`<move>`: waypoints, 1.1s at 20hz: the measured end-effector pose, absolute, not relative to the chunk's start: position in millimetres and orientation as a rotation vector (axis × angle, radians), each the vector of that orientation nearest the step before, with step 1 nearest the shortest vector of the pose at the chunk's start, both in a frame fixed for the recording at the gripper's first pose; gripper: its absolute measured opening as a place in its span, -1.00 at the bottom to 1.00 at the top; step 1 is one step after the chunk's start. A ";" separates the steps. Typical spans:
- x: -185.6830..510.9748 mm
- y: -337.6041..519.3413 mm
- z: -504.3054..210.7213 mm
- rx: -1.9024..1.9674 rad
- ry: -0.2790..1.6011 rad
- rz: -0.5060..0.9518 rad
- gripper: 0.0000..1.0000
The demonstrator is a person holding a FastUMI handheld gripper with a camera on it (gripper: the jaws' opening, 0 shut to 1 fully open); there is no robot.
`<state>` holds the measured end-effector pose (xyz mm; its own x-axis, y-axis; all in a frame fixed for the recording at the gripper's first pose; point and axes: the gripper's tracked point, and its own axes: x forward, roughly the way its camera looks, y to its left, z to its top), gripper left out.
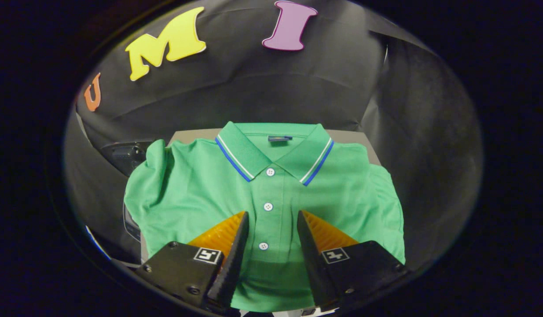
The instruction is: Put the clothes into the washing machine and then close the washing machine lid.
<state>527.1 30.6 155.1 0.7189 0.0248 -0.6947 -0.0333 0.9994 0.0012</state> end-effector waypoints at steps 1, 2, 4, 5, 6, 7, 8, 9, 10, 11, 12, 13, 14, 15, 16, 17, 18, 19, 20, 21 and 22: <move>527.1 29.6 154.9 -0.011 0.769 0.024 0.34; 527.4 27.6 155.9 -0.004 0.767 0.009 0.18; 527.0 28.3 153.6 -0.013 0.753 0.001 -0.14; 527.4 29.3 152.2 -0.017 0.746 0.000 -0.30; 526.5 31.3 154.3 -0.024 0.735 0.002 -0.46; 527.8 33.7 154.3 -0.019 0.719 -0.003 -0.62; 528.1 35.1 151.4 -0.021 0.702 -0.012 -0.78; 526.9 35.5 152.0 -0.031 0.686 -0.021 -0.86; 523.3 35.4 153.2 -0.040 0.670 -0.020 -0.88; 521.7 37.0 153.6 -0.038 0.660 -0.017 -0.89; 517.2 40.2 153.9 -0.019 0.653 -0.010 -0.90; 513.1 44.5 156.7 0.014 0.640 0.001 -0.91; 508.0 48.1 158.3 0.048 0.628 0.013 -0.91; 503.8 50.2 162.6 0.070 0.610 0.021 -0.92; 500.7 51.3 166.6 0.086 0.589 0.026 -0.92; 495.9 53.8 170.9 0.092 0.574 0.032 -0.92; 490.5 55.5 178.5 0.094 0.555 0.043 -0.92; 486.2 57.4 187.9 0.096 0.535 0.050 -0.92; 480.2 61.2 196.7 0.104 0.511 0.060 -0.92; 473.9 68.2 204.7 0.116 0.493 0.075 -0.92; 465.1 75.1 212.6 0.128 0.469 0.086 -0.92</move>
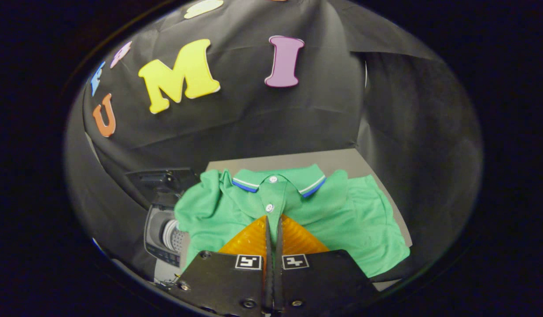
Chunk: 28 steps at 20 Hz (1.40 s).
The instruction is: Put the clothes into the washing machine and then close the washing machine lid.
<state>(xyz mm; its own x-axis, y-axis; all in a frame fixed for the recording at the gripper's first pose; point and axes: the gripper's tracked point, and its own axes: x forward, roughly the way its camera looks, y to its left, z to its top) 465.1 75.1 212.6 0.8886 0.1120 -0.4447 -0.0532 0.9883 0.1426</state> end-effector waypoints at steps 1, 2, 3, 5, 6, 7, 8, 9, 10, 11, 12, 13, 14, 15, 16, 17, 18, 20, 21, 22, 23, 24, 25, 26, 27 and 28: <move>458.9 79.8 221.5 0.138 0.445 0.096 -0.92; 452.3 86.0 230.8 0.145 0.426 0.109 -0.92; 443.3 92.8 241.3 0.152 0.402 0.123 -0.92; 429.1 106.3 263.5 0.155 0.359 0.148 -0.92; 421.1 115.1 274.5 0.162 0.333 0.162 -0.92; 414.3 124.6 286.1 0.166 0.309 0.178 -0.92; 406.1 132.7 298.3 0.168 0.286 0.192 -0.92; 398.0 140.6 310.7 0.168 0.261 0.205 -0.92; 391.0 149.8 322.0 0.166 0.237 0.222 -0.92; 382.1 159.3 331.9 0.163 0.212 0.235 -0.92; 373.8 168.8 344.0 0.157 0.190 0.250 -0.92; 367.1 177.8 355.6 0.151 0.166 0.260 -0.92; 359.5 188.3 364.9 0.144 0.145 0.277 -0.92; 354.3 199.0 375.1 0.140 0.124 0.292 -0.92; 345.0 207.3 386.0 0.133 0.103 0.306 -0.92; 339.6 217.2 394.6 0.123 0.085 0.317 -0.92; 333.3 227.3 403.9 0.114 0.063 0.330 -0.92; 322.6 251.3 419.9 0.097 0.030 0.361 -0.92; 319.0 262.7 426.8 0.091 0.016 0.375 -0.92; 313.6 275.1 430.0 0.086 0.006 0.390 -0.92; 311.7 287.2 433.5 0.085 0.002 0.403 -0.92; 310.8 299.8 435.2 0.086 0.001 0.415 -0.92; 311.5 312.5 435.1 0.085 0.003 0.427 -0.92; 312.2 325.4 433.3 0.085 0.011 0.437 -0.92; 313.7 337.6 428.8 0.087 0.022 0.449 -0.92; 315.6 347.5 417.9 0.089 0.035 0.461 -0.92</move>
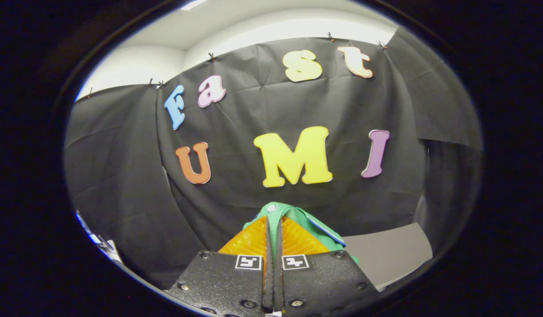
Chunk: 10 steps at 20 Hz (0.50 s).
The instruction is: Put the clothes into the washing machine and then close the washing machine lid.
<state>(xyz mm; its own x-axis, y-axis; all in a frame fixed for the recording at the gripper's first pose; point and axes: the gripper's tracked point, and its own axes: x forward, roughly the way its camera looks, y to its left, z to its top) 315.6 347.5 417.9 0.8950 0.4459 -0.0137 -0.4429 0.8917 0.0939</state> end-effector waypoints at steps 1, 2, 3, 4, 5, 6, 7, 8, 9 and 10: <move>319.3 359.0 412.3 0.089 0.051 0.472 -0.92; 324.6 370.6 405.6 0.092 0.067 0.480 -0.92; 329.2 381.1 399.3 0.094 0.081 0.490 -0.92; 334.5 392.0 392.1 0.092 0.096 0.495 -0.92; 340.3 401.8 384.0 0.090 0.111 0.501 -0.92; 348.0 411.6 373.6 0.087 0.128 0.504 -0.92; 354.6 421.1 364.0 0.082 0.145 0.511 -0.92; 361.4 429.9 354.1 0.080 0.164 0.515 -0.92; 367.8 438.4 342.1 0.076 0.186 0.524 -0.92; 375.4 446.6 329.0 0.075 0.209 0.528 -0.92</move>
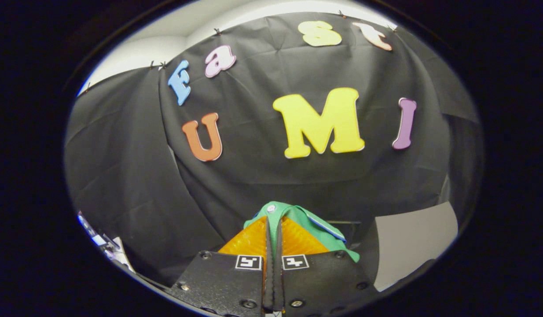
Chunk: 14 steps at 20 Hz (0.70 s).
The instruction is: Put the clothes into the washing machine and then close the washing machine lid.
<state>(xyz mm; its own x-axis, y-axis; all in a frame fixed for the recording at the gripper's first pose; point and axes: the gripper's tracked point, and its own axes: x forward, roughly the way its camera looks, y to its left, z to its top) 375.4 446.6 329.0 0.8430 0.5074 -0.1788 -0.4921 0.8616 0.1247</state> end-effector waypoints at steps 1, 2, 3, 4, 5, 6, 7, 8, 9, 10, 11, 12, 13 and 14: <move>384.1 453.4 317.4 0.073 0.232 0.532 -0.92; 392.2 460.1 304.1 0.074 0.258 0.533 -0.92; 400.8 465.6 292.4 0.077 0.284 0.535 -0.92; 411.0 469.7 279.1 0.077 0.312 0.534 -0.92; 420.7 473.6 265.2 0.079 0.341 0.533 -0.92; 430.2 477.1 252.5 0.080 0.368 0.533 -0.92; 439.7 479.1 240.6 0.079 0.396 0.529 -0.92; 449.3 482.5 229.0 0.076 0.417 0.525 -0.92; 459.6 484.2 216.9 0.069 0.437 0.518 -0.93; 469.8 485.5 203.9 0.062 0.458 0.509 -0.92; 480.4 486.2 191.5 0.060 0.480 0.501 -0.92; 492.4 486.7 179.2 0.059 0.502 0.493 -0.92; 503.5 486.3 168.1 0.059 0.521 0.483 -0.92; 508.2 484.2 158.1 0.058 0.538 0.475 -0.92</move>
<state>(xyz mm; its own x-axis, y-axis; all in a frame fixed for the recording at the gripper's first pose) 508.2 484.2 158.1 0.7537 0.4496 -0.4795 -0.4198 0.8906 0.1751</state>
